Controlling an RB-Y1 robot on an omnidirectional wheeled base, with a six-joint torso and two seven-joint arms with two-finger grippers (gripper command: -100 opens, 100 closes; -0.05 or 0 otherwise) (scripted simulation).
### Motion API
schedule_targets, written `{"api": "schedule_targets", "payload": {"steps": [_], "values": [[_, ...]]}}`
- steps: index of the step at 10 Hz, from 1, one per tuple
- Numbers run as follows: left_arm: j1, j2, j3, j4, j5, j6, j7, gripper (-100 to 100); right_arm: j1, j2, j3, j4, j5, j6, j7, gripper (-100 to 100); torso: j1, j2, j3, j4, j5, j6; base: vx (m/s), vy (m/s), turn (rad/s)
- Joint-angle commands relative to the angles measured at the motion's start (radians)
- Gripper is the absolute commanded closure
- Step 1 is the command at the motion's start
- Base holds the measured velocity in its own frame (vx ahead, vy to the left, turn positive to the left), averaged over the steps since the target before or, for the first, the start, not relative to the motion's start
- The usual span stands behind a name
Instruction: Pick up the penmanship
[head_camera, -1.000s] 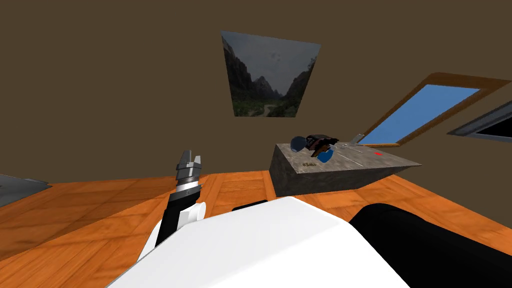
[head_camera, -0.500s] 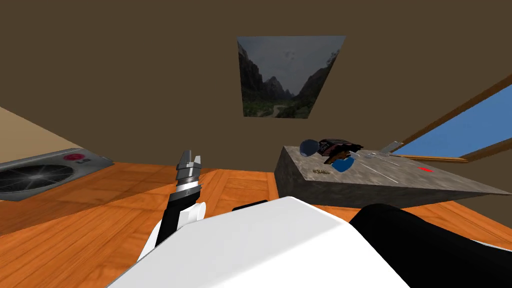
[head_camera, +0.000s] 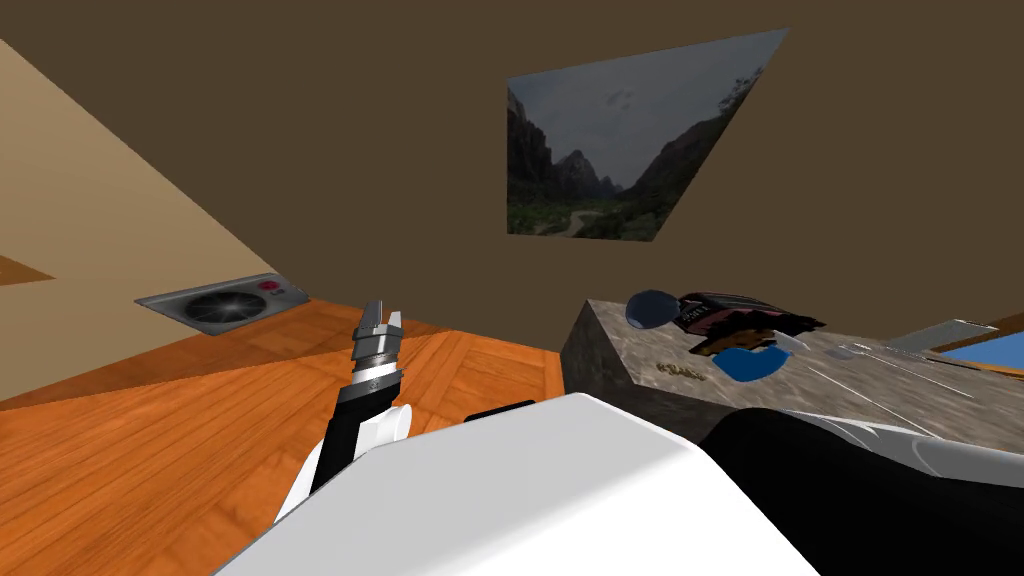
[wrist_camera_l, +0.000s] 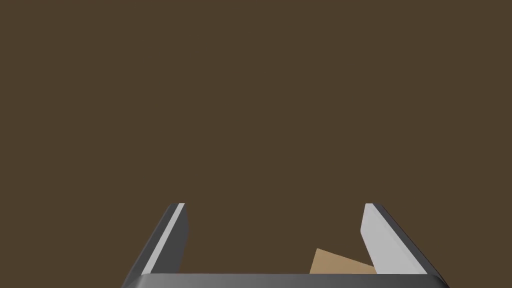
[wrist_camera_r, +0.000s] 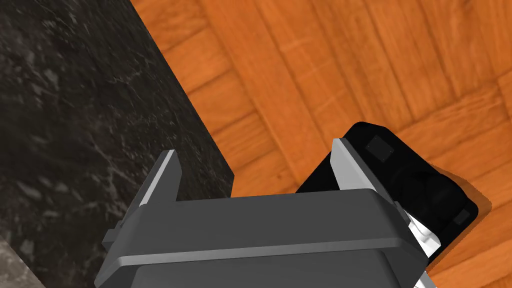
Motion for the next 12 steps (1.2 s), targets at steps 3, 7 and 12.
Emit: {"api": "schedule_targets", "payload": {"steps": [3, 7, 12], "values": [[0.000, 0.000, 0.000, 0.000, 0.000, 0.000, 0.000, 0, -0.014, -0.038, -0.023, 0.070, 0.052, 0.001, 0.023, -100, 0.000, 0.000, 0.000, 0.000, 0.000, 0.000, 0.016, -0.032, 0.224], [0.000, 0.000, 0.000, 0.000, 0.000, 0.000, 0.000, 0, -0.021, -0.049, -0.052, 0.098, 0.104, 0.016, 0.039, -100, -0.003, -0.002, -0.001, -0.001, -0.001, -0.001, 0.028, -0.070, 0.397], [0.000, 0.000, 0.000, 0.000, 0.000, 0.000, 0.000, 0, -0.027, 0.009, -0.032, 0.119, 0.123, 0.050, 0.044, -100, 0.001, 0.001, 0.000, 0.000, 0.000, 0.001, 0.009, -0.035, 0.109]]}}
